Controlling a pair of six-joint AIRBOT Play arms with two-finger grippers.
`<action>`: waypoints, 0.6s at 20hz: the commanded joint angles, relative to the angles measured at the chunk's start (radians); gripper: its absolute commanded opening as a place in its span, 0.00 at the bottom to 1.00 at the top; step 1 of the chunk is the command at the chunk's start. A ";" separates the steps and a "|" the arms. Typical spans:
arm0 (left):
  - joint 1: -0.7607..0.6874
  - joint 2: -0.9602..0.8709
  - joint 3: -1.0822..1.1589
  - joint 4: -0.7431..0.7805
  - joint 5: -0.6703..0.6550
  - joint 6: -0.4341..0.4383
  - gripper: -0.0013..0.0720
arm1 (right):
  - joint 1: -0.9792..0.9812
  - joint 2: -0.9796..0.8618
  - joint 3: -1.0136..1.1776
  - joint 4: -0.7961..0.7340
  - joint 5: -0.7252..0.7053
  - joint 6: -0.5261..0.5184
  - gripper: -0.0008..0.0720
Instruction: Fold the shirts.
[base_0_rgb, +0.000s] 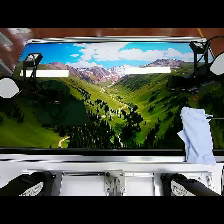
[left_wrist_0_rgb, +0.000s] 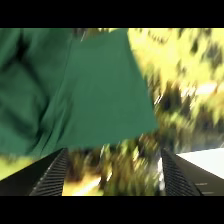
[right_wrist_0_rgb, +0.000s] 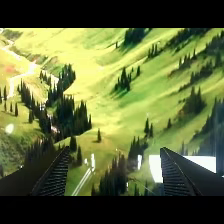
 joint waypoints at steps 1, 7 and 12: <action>0.003 -0.016 0.001 -0.010 0.157 0.000 0.98 | 0.000 0.000 0.001 0.002 -0.022 0.001 0.96; 0.277 -0.343 0.175 0.087 0.133 -0.024 0.99 | 0.001 0.000 0.001 0.003 -0.036 0.001 0.96; 0.456 -0.710 0.411 -0.003 -0.027 -0.079 0.99 | 0.001 0.000 0.001 0.019 -0.035 0.001 0.96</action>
